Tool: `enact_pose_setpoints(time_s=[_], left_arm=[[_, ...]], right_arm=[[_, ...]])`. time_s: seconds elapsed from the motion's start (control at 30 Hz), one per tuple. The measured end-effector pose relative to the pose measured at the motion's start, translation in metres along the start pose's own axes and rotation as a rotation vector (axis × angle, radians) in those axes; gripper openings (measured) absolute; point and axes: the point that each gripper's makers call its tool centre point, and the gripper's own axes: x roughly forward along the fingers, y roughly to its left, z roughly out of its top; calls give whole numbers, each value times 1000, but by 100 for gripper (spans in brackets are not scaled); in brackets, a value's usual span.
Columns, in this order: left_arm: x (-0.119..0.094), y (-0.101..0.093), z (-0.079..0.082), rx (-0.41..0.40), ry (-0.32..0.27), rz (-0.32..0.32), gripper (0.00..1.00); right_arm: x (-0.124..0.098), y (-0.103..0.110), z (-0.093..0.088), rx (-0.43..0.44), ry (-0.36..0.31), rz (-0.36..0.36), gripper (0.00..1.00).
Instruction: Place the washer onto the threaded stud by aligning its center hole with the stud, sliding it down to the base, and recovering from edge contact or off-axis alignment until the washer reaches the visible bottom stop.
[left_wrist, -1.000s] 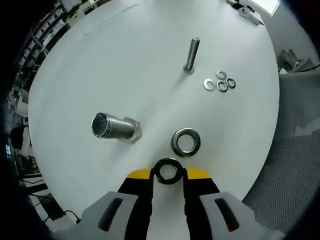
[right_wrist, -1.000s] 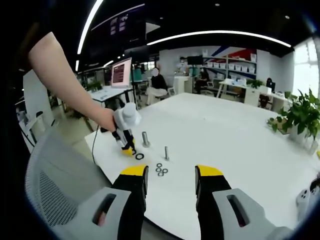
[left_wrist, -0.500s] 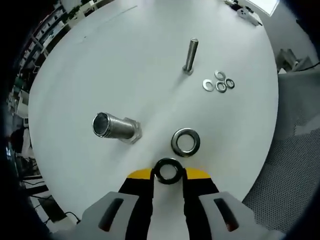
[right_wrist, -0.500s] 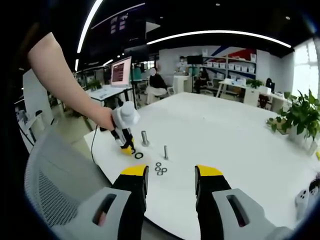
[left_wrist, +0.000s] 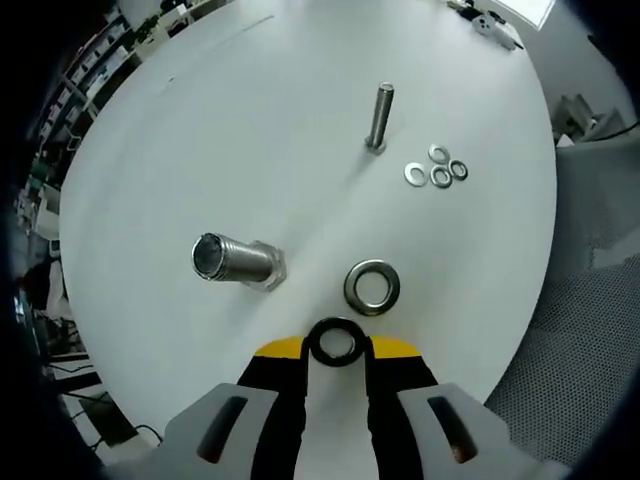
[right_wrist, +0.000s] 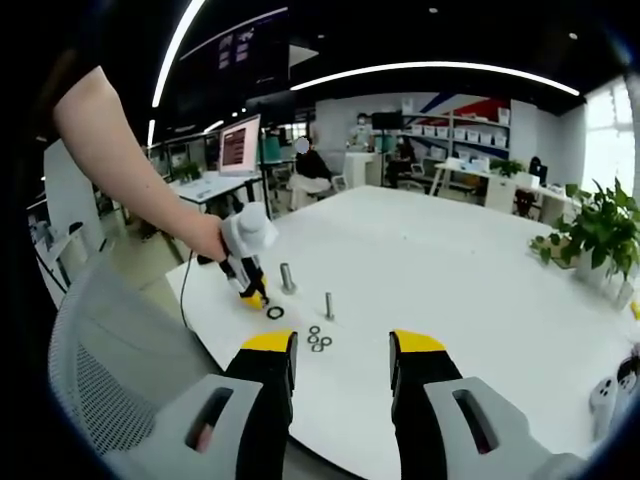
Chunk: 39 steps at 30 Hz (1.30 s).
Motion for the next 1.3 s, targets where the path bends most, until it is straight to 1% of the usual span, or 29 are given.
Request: enact_pose_setpoints(time_s=[0.13, 0.2, 0.3, 0.53, 0.7, 0.93, 1.1, 1.3], left_arm=[[-3, 1, 2, 2, -7, 0, 20], [-7, 3, 4, 18, -18, 10, 20], [-11, 6, 8, 15, -36, 13, 20], [-20, 4, 15, 42, -67, 22, 20], [-34, 3, 21, 60, -102, 26, 20], [-57, 5, 33, 109, -143, 46, 20], [-70, 8, 40, 163, -146, 75, 20], [-73, 19, 51, 158, -155, 94, 20]], right_arm=[[0, 0, 0, 0, 0, 0, 39], [0, 0, 0, 1, 0, -1, 39], [0, 0, 1, 3, -2, 1, 39], [0, -1, 1, 3, -2, -2, 39], [1, 1, 1, 2, -3, 3, 39], [1, 1, 1, 3, -6, 5, 39], [1, 1, 2, 1, -6, 7, 39], [0, 1, 2, 3, -7, 8, 39]])
